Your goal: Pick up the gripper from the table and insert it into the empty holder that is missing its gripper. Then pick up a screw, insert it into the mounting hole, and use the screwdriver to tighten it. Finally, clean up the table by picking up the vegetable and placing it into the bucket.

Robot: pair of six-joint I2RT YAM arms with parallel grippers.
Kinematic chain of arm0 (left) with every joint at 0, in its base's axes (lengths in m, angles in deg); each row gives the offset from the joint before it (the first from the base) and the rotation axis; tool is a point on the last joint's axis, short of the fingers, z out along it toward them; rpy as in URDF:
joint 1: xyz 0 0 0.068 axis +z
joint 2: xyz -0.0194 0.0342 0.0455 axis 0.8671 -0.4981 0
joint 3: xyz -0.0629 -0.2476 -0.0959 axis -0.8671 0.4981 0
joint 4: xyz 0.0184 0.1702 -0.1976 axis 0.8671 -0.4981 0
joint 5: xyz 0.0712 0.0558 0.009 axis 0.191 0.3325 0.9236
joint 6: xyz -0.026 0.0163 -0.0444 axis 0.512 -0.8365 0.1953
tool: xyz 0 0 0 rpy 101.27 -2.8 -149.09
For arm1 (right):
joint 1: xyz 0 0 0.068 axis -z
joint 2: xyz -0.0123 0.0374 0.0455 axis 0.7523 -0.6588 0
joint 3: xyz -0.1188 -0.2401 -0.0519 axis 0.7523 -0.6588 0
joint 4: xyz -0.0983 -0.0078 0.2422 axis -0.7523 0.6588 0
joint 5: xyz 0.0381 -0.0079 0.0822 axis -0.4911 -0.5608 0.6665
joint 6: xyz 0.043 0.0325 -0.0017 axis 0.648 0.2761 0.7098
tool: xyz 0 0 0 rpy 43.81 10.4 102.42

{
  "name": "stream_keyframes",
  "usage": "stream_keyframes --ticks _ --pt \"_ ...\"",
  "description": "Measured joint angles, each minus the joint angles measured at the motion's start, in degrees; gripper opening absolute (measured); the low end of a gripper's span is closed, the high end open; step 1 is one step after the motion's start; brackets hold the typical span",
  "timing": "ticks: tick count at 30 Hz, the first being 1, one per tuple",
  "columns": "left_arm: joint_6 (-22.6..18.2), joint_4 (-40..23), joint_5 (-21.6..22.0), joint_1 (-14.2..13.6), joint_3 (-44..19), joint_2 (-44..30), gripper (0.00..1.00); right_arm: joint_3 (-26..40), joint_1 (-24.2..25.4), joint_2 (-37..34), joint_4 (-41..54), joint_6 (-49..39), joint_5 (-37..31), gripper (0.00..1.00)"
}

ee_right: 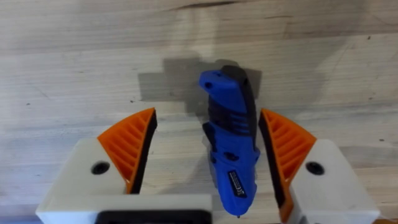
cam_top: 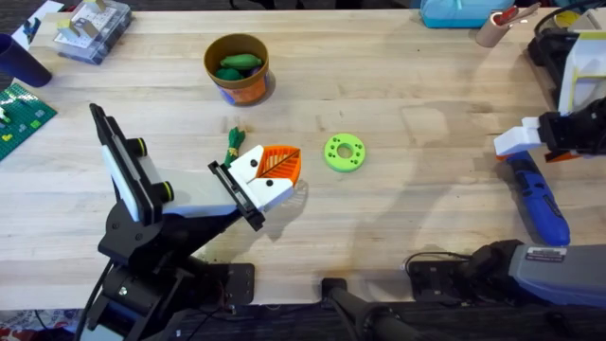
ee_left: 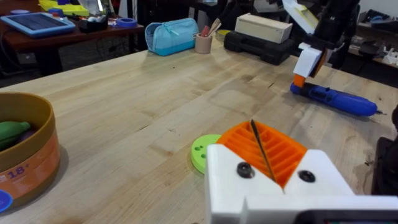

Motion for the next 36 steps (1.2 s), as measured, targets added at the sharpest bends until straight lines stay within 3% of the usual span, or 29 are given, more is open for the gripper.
stream_keyframes --ticks 18,20,30,36 --pt "0.01 0.00 0.24 0.00 0.00 -0.01 0.019 -0.02 0.28 -1.14 1.49 -0.14 -1.58 0.981" --pt "0.01 0.00 0.24 0.00 0.00 -0.01 0.019 -0.12 0.97 -1.04 4.06 -2.19 -1.91 0.981" --pt "0.02 -0.01 0.24 0.00 0.00 -0.01 0.019 -4.84 8.03 0.04 -0.82 -9.06 1.23 0.981" --pt "0.02 -0.02 0.25 0.00 0.00 -0.01 0.019 -7.82 8.68 0.04 -5.16 -11.79 2.86 0.981"
